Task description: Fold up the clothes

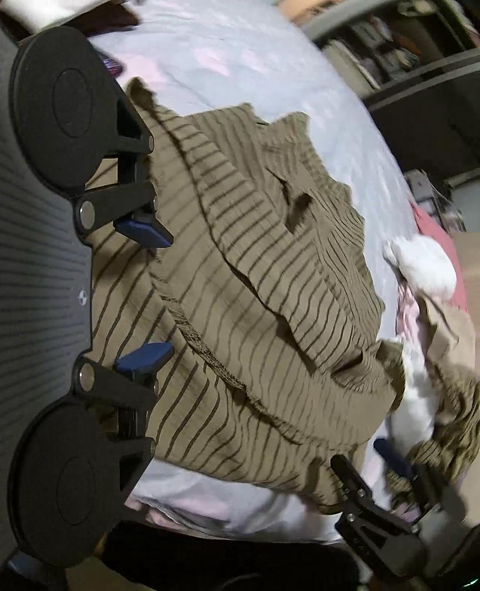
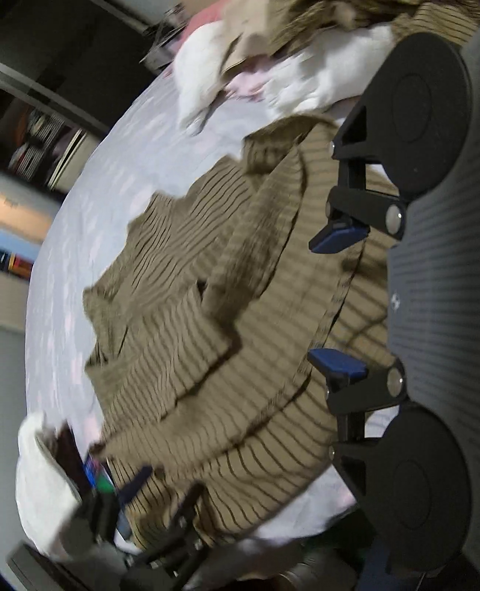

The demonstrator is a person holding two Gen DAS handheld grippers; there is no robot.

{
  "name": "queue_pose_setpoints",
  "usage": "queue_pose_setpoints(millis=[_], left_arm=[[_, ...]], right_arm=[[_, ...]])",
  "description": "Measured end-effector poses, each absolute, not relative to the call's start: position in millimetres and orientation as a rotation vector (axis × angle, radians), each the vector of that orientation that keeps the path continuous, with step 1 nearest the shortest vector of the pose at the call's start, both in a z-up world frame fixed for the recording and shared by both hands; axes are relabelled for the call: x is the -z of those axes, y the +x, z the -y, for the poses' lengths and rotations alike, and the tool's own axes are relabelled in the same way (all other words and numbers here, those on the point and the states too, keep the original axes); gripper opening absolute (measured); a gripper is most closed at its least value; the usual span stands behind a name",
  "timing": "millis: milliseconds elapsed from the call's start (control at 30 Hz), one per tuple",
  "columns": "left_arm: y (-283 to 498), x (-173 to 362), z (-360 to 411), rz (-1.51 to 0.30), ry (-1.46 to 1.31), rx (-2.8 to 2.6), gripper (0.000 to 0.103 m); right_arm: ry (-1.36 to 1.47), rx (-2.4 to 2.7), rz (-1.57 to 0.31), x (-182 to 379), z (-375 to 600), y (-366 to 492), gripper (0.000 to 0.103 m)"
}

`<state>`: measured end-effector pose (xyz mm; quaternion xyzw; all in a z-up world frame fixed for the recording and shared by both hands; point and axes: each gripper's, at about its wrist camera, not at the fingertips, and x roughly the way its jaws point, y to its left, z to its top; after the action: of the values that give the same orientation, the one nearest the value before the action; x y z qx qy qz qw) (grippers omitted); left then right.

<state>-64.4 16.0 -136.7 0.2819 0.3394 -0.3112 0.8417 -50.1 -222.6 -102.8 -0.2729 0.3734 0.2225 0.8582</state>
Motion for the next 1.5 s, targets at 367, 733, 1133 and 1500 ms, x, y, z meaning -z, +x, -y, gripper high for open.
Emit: queue_pose_setpoints(millis=[367,733,1133,1500], left_arm=[[-57.7,120.5,-21.0,-0.707,0.517,0.684,0.053],[-57.4,125.0,-24.7,-0.73,0.455,0.674,0.054],[-55.0,121.5,-38.5,-0.737,0.393,0.639,0.055],[-59.3,121.0,-41.9,-0.733,0.375,0.648,0.055]], right_arm=[[-0.758,-0.661,-0.708,122.0,172.8,-59.0,0.034],[-0.734,-0.671,-0.692,109.1,158.7,-26.4,0.003],[-0.785,-0.791,-0.656,94.6,137.2,-18.7,0.036],[-0.843,-0.763,-0.692,114.0,124.3,-18.7,0.002]])
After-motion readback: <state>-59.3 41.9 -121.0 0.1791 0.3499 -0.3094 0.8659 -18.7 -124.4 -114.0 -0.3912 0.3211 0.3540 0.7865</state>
